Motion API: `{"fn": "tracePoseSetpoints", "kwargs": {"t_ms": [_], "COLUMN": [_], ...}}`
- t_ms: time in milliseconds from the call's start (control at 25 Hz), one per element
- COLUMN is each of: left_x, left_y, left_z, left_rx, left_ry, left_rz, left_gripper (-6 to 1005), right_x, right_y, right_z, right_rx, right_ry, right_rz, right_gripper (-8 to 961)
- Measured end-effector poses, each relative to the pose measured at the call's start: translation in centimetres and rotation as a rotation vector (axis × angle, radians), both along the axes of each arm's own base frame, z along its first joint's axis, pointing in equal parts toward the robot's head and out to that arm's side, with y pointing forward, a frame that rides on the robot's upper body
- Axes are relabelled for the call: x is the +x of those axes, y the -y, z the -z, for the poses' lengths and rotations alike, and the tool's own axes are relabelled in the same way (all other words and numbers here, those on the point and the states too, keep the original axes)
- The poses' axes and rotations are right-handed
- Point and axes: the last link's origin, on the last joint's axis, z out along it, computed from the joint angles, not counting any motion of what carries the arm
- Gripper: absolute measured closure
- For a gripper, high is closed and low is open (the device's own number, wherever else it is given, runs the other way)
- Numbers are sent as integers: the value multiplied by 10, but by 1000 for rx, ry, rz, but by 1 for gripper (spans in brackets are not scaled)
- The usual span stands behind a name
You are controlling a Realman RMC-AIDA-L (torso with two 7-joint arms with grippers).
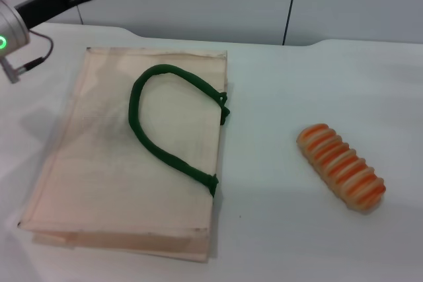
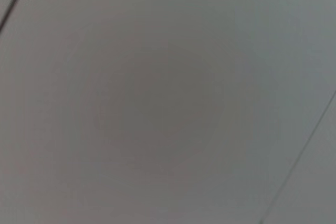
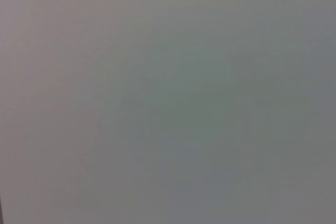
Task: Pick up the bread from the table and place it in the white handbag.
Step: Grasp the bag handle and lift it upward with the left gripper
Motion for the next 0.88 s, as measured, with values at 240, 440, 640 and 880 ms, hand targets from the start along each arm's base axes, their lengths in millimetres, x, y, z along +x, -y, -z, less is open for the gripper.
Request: {"fn": "tracePoseSetpoints", "kwargs": {"t_ms": [240,440,640,880], "left_x": [3,7,2,2], "left_y": [-8,-9,-8,-10], "left_z": [-12,-6,4,23], "left_rx": [-252,-367,-453,-470], "left_ry": [-165,-271,-360,-378], "left_rz": [-100,-132,-194,-210], "left_gripper": [126,127,127,147], "right_x": [2,2,0,-1], "right_y": [2,1,0,0], "right_z": [-1,-1,-1,-1], "right_rx": [2,2,3,3], "right_ry": [2,2,2,2], "right_rz": [5,4,-2,-5], "right_gripper": [68,68,68,68]}}
